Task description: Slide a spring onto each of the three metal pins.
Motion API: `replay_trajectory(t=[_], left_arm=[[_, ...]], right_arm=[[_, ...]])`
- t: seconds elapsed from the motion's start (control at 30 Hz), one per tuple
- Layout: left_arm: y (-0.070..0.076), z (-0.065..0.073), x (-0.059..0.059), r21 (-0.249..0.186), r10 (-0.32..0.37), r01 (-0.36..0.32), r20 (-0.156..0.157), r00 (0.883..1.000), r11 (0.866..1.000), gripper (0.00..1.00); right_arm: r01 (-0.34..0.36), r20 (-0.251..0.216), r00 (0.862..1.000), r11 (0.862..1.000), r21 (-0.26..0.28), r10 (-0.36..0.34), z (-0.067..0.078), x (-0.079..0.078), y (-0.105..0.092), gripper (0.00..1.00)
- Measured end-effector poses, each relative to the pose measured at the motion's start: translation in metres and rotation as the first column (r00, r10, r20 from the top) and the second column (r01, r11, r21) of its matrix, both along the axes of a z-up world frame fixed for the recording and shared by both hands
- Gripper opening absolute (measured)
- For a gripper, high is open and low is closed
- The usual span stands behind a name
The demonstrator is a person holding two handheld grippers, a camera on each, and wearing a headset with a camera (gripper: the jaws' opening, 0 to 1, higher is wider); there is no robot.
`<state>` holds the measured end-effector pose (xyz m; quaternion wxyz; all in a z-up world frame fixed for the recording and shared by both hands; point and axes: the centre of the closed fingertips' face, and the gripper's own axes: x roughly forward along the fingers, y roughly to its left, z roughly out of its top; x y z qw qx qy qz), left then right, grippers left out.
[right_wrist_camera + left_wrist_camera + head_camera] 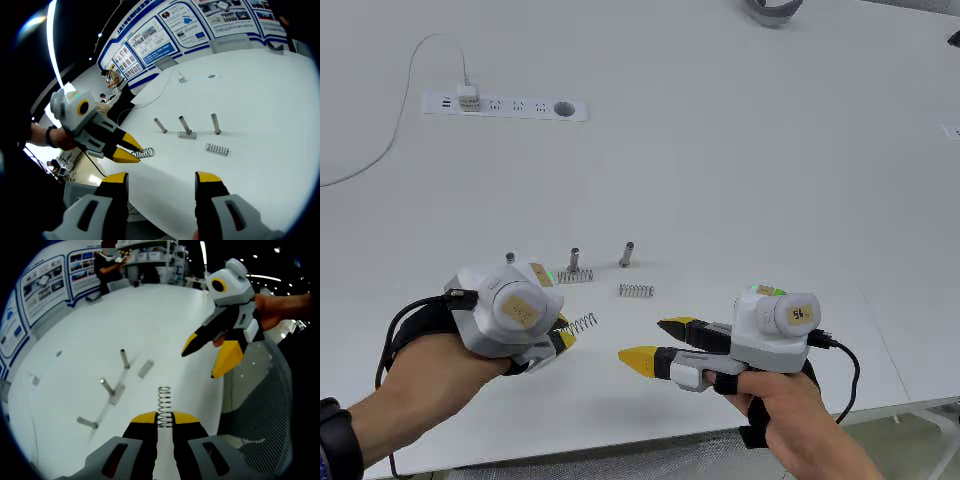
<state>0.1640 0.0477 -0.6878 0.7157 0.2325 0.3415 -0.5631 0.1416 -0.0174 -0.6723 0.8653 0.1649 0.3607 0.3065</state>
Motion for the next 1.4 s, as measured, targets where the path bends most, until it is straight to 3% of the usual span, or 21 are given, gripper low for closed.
replay_trajectory(t=[0.3,0.67,1.1,1.4], left_arm=[[-0.013,0.008,-0.013,-0.01,-0.053,0.054,0.014,0.998,0.999,0.1],[-0.032,0.018,-0.03,-0.029,-0.122,0.123,0.033,0.992,0.992,0.1],[-0.038,0.024,-0.036,-0.033,-0.173,0.175,0.056,0.983,0.984,0.1],[-0.036,0.023,-0.037,-0.03,-0.186,0.188,0.058,0.981,0.982,0.1]], right_arm=[[0.002,-0.004,1.0,0.997,0.072,-0.002,0.007,0.001,0.01,0.41],[0.013,-0.045,0.999,0.989,0.149,-0.006,0.011,-0.003,0.016,0.3],[0.023,-0.09,0.996,0.977,0.211,-0.004,0.013,-0.007,0.022,0.21],[0.032,-0.107,0.994,0.973,0.227,-0.007,0.013,-0.007,0.021,0.17]])
